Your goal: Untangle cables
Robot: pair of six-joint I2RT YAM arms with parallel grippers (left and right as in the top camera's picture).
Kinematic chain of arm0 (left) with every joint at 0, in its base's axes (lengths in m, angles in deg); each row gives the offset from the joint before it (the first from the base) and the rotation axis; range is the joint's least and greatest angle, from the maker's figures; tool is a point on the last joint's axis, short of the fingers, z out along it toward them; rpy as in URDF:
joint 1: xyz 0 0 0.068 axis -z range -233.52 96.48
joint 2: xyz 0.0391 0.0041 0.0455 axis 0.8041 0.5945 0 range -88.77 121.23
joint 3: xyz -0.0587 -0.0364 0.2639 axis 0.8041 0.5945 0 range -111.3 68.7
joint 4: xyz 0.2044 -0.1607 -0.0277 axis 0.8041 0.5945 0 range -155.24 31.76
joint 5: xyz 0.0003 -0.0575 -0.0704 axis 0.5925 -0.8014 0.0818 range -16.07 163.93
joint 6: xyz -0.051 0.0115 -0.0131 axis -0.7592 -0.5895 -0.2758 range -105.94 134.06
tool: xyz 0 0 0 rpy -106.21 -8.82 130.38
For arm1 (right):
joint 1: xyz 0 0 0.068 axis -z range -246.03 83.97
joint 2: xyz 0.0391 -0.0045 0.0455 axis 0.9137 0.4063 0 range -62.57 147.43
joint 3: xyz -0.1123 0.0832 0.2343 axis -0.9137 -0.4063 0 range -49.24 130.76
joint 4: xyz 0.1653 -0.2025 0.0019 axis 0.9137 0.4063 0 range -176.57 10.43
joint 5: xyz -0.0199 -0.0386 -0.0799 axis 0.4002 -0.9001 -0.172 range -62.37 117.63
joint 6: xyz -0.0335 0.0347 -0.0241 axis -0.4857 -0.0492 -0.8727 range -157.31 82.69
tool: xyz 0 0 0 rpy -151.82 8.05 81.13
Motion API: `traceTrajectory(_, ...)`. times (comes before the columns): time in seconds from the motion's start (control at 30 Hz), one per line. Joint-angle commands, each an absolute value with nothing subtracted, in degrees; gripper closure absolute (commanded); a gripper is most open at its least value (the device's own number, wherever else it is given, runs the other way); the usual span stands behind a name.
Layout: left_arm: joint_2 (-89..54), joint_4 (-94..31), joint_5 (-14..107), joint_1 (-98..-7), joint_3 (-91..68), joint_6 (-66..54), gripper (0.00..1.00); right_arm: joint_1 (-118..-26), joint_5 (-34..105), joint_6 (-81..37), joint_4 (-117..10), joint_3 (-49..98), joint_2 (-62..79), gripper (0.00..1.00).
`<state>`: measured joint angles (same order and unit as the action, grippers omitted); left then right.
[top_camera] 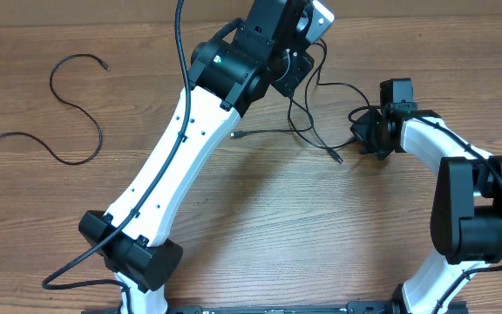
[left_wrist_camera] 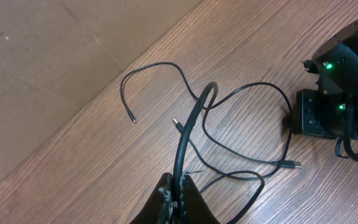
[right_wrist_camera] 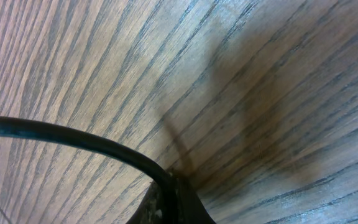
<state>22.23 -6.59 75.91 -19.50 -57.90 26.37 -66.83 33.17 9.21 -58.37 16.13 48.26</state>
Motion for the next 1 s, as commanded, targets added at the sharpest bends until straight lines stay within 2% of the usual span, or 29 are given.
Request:
traceTrajectory(0.0, 21.59, -7.15, 75.87, -19.88, -58.89, 25.59, 0.96, -66.02, 28.87, 9.6, -56.64, 13.72, 51.45, 0.96)
traceTrajectory(0.97, 21.59, -7.59, 75.82, -19.88, -58.89, 25.59, 0.96, -66.02, 30.26, 9.6, -57.71, 13.72, 51.45, 0.96)
